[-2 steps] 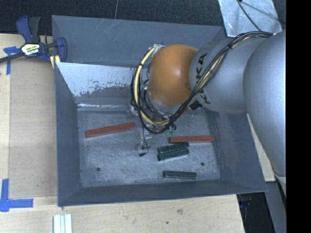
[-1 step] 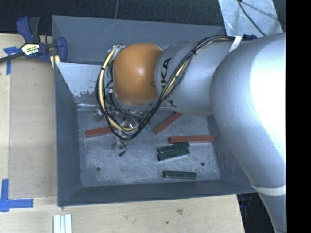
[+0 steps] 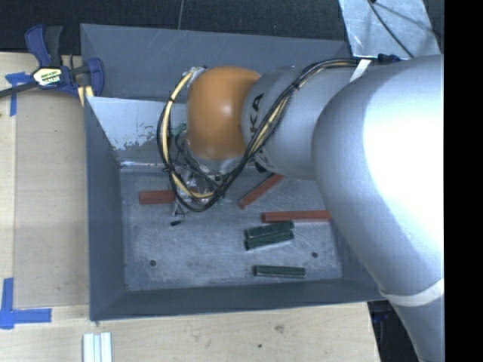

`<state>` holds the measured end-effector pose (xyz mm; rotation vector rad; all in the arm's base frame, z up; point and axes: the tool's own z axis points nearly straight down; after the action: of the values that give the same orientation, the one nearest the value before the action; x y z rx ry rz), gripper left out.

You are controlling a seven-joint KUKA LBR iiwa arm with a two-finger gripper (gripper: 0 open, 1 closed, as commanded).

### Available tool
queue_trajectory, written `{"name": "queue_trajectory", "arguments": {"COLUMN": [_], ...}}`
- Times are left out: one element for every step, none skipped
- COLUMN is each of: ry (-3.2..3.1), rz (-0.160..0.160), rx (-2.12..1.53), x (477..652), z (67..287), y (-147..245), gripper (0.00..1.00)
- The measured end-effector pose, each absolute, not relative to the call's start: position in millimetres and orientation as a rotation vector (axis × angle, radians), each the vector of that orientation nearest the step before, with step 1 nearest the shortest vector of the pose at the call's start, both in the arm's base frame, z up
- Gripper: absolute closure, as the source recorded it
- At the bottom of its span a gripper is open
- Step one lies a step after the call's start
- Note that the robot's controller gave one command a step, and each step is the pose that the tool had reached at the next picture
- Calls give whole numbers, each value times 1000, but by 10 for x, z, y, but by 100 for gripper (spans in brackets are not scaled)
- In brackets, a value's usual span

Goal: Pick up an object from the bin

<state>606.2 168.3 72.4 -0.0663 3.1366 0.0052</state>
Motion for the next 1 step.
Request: {"name": "queue_trajectory", "arguments": {"ry": [3136], "rz": [5], "rx": [-68], "x": [6062], "z": [725], "y": [1685], "gripper": [100]}}
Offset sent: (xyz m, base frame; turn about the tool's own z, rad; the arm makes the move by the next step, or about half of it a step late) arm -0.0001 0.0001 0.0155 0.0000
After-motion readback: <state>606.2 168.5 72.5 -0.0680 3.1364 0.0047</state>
